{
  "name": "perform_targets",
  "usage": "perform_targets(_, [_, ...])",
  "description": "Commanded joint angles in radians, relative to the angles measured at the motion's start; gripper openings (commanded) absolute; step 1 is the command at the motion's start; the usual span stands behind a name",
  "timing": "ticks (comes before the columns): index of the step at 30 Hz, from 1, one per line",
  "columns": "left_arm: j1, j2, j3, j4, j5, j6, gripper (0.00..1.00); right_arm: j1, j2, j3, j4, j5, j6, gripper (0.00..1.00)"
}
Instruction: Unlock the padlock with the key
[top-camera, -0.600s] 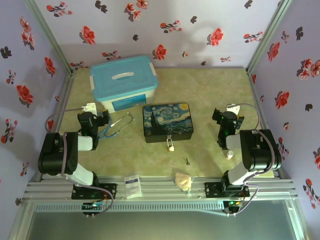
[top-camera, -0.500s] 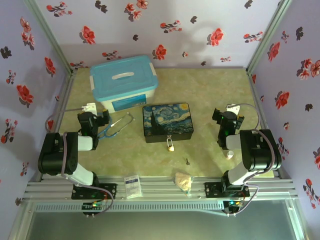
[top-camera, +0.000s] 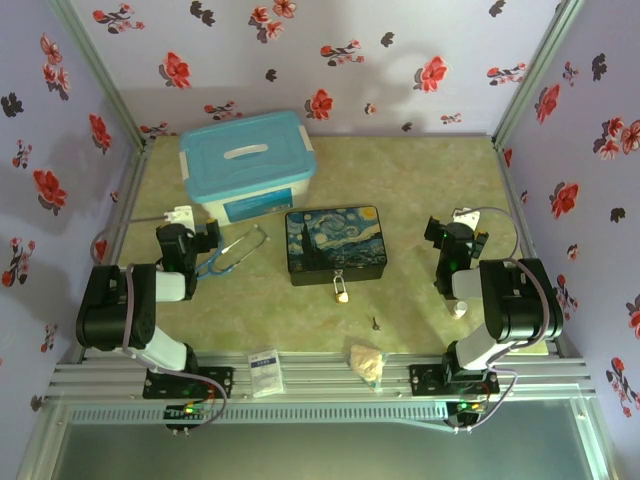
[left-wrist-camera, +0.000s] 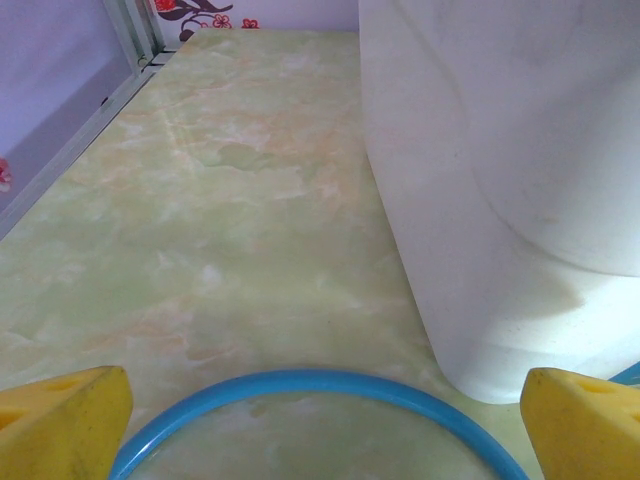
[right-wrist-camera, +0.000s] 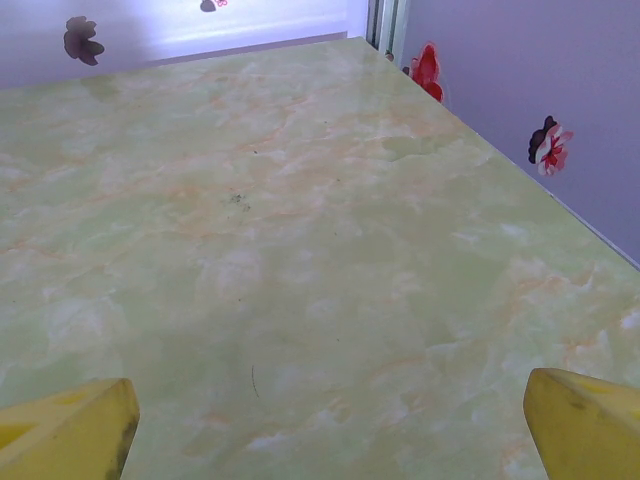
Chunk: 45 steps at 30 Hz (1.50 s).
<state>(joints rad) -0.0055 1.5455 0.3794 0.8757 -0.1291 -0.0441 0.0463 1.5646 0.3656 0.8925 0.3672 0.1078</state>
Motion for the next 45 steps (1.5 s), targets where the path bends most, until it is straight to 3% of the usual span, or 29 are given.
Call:
perform_targets(1, [0.007, 0.0, 0.014, 0.01, 0.005, 0.024, 1.0, 0.004, -0.008, 0.001, 0.026, 0.024, 0.013, 0.99])
perform_targets(27, [0.009, -0.009, 0.005, 0.023, 0.007, 0.018, 1.0, -0.003, -0.013, -0.004, 0.035, 0.007, 0.017, 0.99])
perform_targets(33, [0.01, -0.169, 0.039, -0.164, -0.021, 0.018, 1.0, 0.001, -0.095, -0.004, -0.032, -0.022, -0.002, 0.99])
perform_targets(37, [0.011, -0.261, -0.009, -0.141, -0.063, -0.022, 1.0, 0.001, -0.191, -0.018, -0.101, -0.015, 0.006, 0.99])
perform_targets(39, [0.011, -0.32, -0.03, -0.136, -0.07, -0.045, 1.0, 0.003, -0.258, -0.017, -0.166, -0.027, 0.015, 0.99])
perform_targets(42, [0.012, -0.441, -0.022, -0.213, -0.079, -0.096, 1.0, 0.001, -0.418, 0.046, -0.458, -0.027, 0.143, 0.99])
perform_targets(45, [0.013, -0.566, 0.036, -0.418, -0.066, -0.305, 1.0, -0.003, -0.541, 0.112, -0.739, -0.119, 0.272, 0.99])
